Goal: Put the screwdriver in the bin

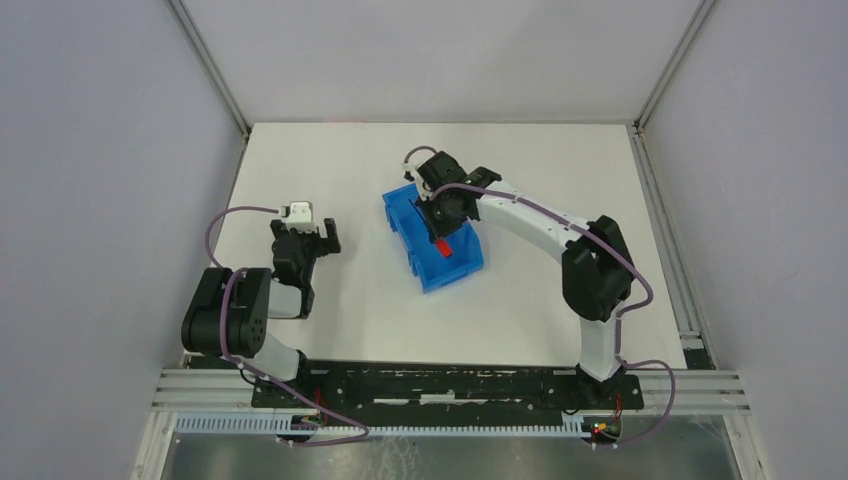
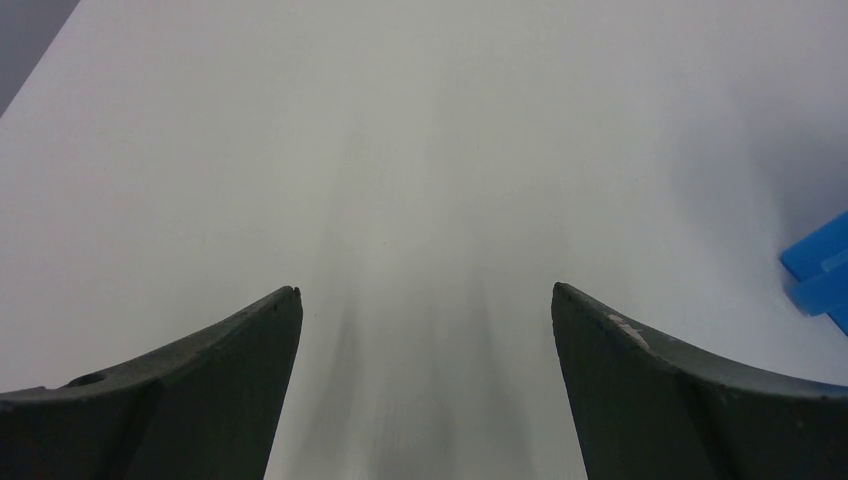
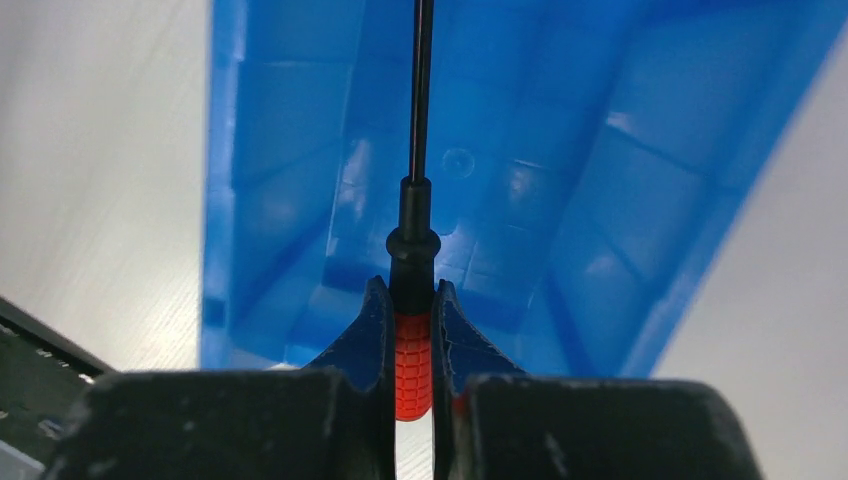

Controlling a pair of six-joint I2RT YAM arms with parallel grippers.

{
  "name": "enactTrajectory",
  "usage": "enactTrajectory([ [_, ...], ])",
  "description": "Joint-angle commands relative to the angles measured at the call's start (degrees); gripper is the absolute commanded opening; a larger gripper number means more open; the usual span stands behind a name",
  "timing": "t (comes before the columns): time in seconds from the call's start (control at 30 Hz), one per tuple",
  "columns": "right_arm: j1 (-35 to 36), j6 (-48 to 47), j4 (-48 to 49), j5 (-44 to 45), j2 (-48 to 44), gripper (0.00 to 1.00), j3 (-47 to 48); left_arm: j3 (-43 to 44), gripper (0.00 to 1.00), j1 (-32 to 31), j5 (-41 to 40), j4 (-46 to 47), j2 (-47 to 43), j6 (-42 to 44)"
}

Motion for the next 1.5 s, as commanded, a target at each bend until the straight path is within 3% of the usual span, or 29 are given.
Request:
enactTrajectory([
  [0.0,0.5,0.6,5.5,1.5,5.3,0.0,-2.9,0.2,1.0,-0.1,-0.2,2.2,-0.6,-1.8],
  [0.13,0.5,0.6,7.0,1.6,8.7,0.03,-3.5,0.2,1.0,-0.1,-0.2,2.2,-0.6,-1.8],
  [0.33,0.7,1.9,8.6,3.7,8.2,0.38,-4.7,0.2,1.0,-0.1,-0.2,2.2,-0.6,-1.8],
  [0.63,0.7,-0.5,4.3,9.3,-3.2,0.46,5.4,0.2,1.0,-0.1,-0.3,2.2,-0.6,-1.8],
  [0.67,0.5,-1.5,4.1,10.7,-5.2,0.52,5.9,0.2,1.0,-0.1,-0.2,2.2,-0.6,-1.8],
  [0.7,0.3,-2.3,4.2,11.8,-7.8,0.65,6.0,0.2,1.0,-0.1,-0.2,2.2,-0.6,-1.8],
  [0.73,-0.3,-3.3,4.6,13.2,-10.8,0.87,5.5,0.2,1.0,-0.1,-0.2,2.2,-0.7,-1.8],
  [0.77,-0.9,-4.2,6.0,14.8,-13.7,0.98,3.7,0.2,1.0,-0.1,-0.2,2.2,-0.6,-1.8],
  [0.9,-3.9,-9.1,18.4,20.8,-30.2,0.98,-14.1,0.2,1.0,-0.1,-0.2,2.2,-0.6,-1.8],
  [1.13,-14.7,-8.8,30.4,24.3,-51.3,0.98,-44.5,0.2,1.0,-0.1,-0.2,2.2,-0.6,-1.8],
  [1.33,-15.8,-3.5,38.7,32.4,-60.3,0.98,-66.4,0.2,1.0,-0.1,-0.2,2.2,-0.6,-1.8],
  [1.47,-15.8,-3.9,44.3,30.4,-63.1,0.98,-75.4,0.2,1.0,-0.1,-0.2,2.2,-0.6,-1.8],
])
